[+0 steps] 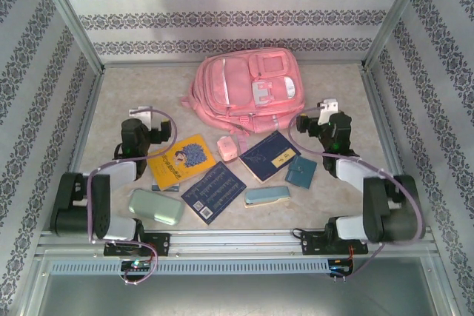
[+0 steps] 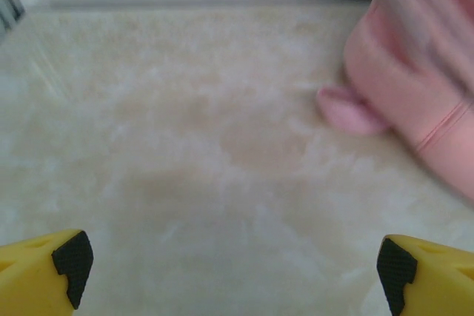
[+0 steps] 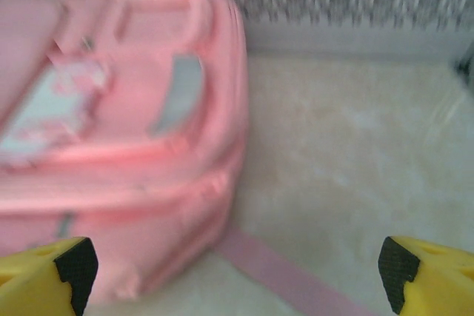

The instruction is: Pack the student bag

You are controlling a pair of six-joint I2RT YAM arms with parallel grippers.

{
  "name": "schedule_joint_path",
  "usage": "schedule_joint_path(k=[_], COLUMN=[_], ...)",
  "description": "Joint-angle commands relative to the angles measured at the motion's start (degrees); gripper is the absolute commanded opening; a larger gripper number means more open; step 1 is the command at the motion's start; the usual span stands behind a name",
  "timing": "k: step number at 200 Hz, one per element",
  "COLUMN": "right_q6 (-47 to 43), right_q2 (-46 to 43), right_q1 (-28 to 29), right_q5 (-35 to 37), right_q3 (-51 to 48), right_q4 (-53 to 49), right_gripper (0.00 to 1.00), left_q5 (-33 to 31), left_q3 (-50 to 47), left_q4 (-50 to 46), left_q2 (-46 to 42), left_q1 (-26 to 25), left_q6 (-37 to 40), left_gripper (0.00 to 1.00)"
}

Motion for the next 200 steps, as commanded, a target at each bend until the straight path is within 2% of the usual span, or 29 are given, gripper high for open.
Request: schedule_joint_path(k=[1,10,17,32,38,53,72,81,88,99,109,116,129,134,164,188,200], right_q6=[-0.2,-0.5,-0.4,0.8,1.3,1.4,-1.9,-2.9,-1.5,5.4,11.6,13.8,19.8,23.4,31.1,35.2,34.6], right_q2=[-5.8,-7.2,-8.0,-8.5,-8.7,-9.4,-11.1,-11.5,-11.3,-10.8,-10.7,-12.1,-15.6,-16.1,-12.7,-12.6,-12.5], right_q1=[3.5,5.7,7.7,12.4,14.4,19.5,25.9,28.3,29.1,28.9,27.7,25.8,18.5,16.7,14.9,14.3,14.0], right_q5=[5.1,5.5,5.2,4.5,4.5,4.6,6.1,8.1,9.3,11.6,12.1,9.5,-5.2,-7.9,-12.3,-10.1,-10.6], right_q3=[4.2,9.0,13.4,23.7,27.5,34.5,39.1,41.6,44.1,49.4,54.3,53.1,46.6,44.9,45.3,42.6,41.1], right_q4=[-2.5,-8.0,-13.6,-26.5,-31.7,-41.9,-47.3,-51.3,-55.4,-64.4,-77.1,-76.4,-69.5,-68.2,-75.3,-79.0,-81.4], right_gripper=[0.98,0.98,0.98,0.98,0.98,0.98,0.98,0.98,0.98,0.98,0.98,0.98,0.98,0.98,0.98,0.98,0.92], left_q5=[-1.6,-3.0,-1.6,7.7,8.8,3.5,-2.6,-5.7,-10.6,-12.6,-14.1,-12.1,-8.5,-7.5,-1.0,5.0,6.4], left_q3=[4.9,8.1,11.5,19.9,22.5,28.1,36.4,42.6,48.4,55.4,58.4,59.2,60.7,62.0,70.7,74.3,75.6], left_q4=[-11.2,-16.9,-22.5,-34.8,-37.9,-43.6,-50.5,-57.0,-64.4,-70.4,-71.0,-69.4,-67.5,-67.9,-72.9,-73.1,-71.7], left_q2=[-6.2,-8.4,-9.7,-11.5,-11.8,-12.3,-11.1,-9.0,-6.7,-3.2,-0.5,1.1,4.7,6.5,19.8,29.3,32.6], left_q1=[-3.5,-5.4,-6.5,-8.3,-10.1,-16.6,-22.3,-22.6,-22.3,-21.8,-21.6,-20.8,-19.5,-19.1,-15.5,-11.9,-11.1], left_q6=[-0.4,-2.5,-4.4,-7.8,-8.0,-8.3,-9.4,-16.4,-22.1,-22.6,-24.2,-25.5,-27.3,-27.8,-28.6,-29.3,-29.1], left_gripper=[0.99,0.99,0.99,0.99,0.99,0.99,0.99,0.99,0.99,0.99,0.99,0.99,0.99,0.99,0.99,0.99,1.00])
